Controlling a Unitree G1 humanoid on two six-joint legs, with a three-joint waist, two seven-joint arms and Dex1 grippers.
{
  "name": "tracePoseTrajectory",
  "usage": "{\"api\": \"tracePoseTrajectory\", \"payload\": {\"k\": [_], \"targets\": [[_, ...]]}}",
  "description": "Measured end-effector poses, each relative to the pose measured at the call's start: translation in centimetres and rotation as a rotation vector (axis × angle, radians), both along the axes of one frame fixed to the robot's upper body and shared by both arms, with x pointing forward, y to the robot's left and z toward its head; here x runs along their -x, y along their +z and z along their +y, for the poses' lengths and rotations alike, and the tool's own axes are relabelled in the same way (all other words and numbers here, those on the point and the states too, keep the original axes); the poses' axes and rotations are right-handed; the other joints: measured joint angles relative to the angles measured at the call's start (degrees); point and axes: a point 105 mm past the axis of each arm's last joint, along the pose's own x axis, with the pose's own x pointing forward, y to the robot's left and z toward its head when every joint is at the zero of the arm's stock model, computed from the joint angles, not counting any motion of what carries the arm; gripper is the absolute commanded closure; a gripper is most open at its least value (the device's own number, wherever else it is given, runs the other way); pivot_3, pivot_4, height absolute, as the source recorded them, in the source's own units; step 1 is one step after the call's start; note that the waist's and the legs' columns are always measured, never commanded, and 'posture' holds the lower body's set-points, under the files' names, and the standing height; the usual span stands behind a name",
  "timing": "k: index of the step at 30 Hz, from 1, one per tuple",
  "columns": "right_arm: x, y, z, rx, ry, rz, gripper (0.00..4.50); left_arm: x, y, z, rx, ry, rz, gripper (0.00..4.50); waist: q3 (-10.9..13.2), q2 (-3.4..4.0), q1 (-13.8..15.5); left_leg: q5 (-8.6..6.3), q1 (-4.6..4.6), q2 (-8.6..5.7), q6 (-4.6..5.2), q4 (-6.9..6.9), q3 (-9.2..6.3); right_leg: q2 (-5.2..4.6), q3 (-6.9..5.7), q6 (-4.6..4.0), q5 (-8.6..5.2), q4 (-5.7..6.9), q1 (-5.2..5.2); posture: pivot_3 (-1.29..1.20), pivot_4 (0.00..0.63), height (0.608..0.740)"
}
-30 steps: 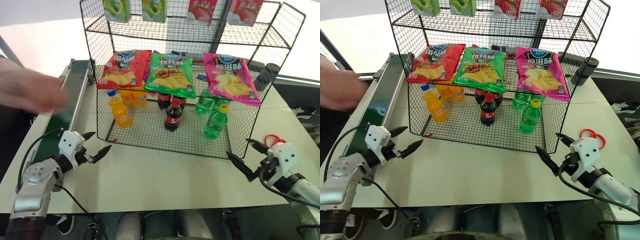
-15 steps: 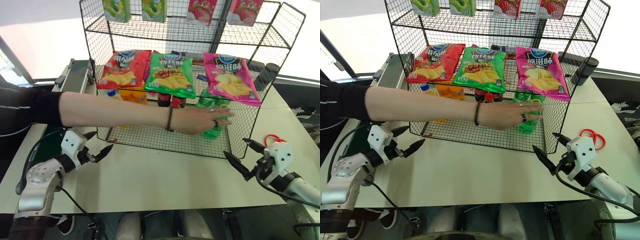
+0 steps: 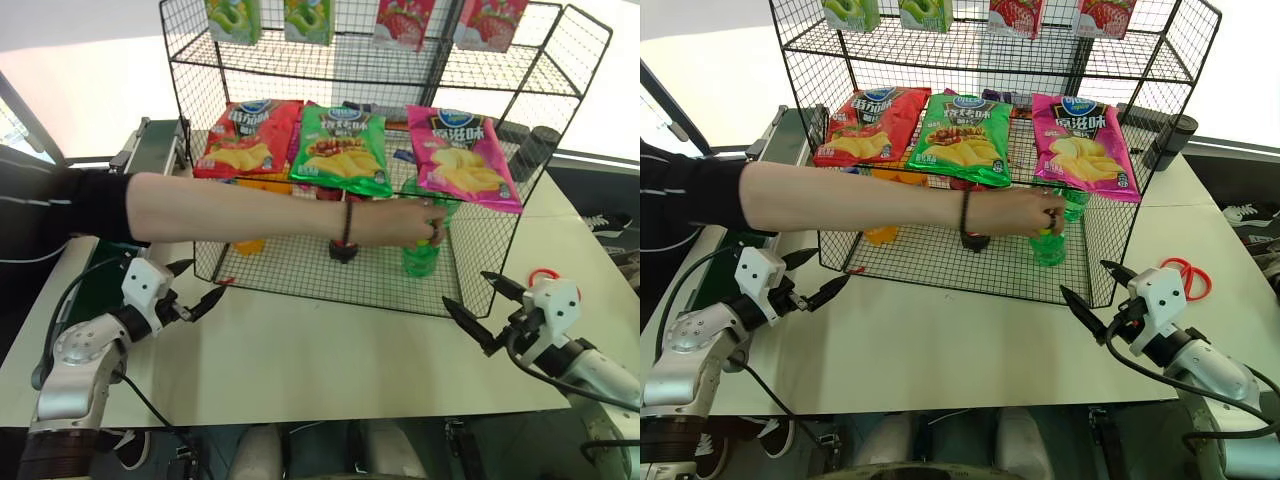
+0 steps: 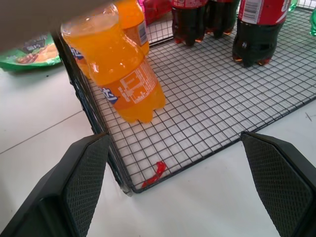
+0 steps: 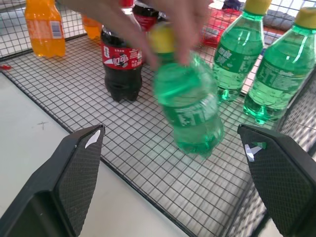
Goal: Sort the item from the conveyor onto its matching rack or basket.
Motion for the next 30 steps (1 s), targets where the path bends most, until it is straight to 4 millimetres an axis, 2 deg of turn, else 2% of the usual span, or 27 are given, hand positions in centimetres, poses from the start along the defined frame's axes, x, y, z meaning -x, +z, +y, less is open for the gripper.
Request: {"api": "tracePoseTrajectory", "payload": {"k": [8,19,26,30], "targets": [[0.0,0.0,0.0,0.000,0.000,0.000,0.01,0.0,-0.4,-0.4,0.010,0.004,0.001,0.00,0.0,0.00,0.0,0.00,0.00,0.00,0.00,0.00,0.00,-0.01,0.00,0.00,0.00,-0.02,0.01,0.00,0.150,0.740],[-0.5,0.4,0.3,-0.015,0.012,-0.003,0.01,1.1,-1.2,-0.7,0.012,0.008,0.030,0.00,0.0,0.00,-0.1,0.00,0.00,-0.01,0.00,-0.02,0.00,-0.04,0.00,-0.01,0.00,-0.03,0.00,0.00,0.150,0.740],[-1.5,0.8,1.0,-0.025,0.048,-0.020,0.01,2.0,-1.1,-0.1,0.001,0.059,0.031,0.00,0.0,0.01,-0.1,0.00,-0.02,-0.02,0.00,-0.03,0.01,-0.08,0.00,-0.02,-0.01,-0.08,-0.01,0.00,0.150,0.740],[-2.1,0.5,1.5,-0.031,0.077,-0.013,0.01,2.3,-0.6,1.3,0.036,0.144,0.026,0.00,0.0,0.01,-0.1,0.00,-0.03,-0.03,0.00,-0.04,0.01,-0.10,-0.01,-0.02,-0.01,-0.09,-0.01,0.00,0.150,0.740]]}}
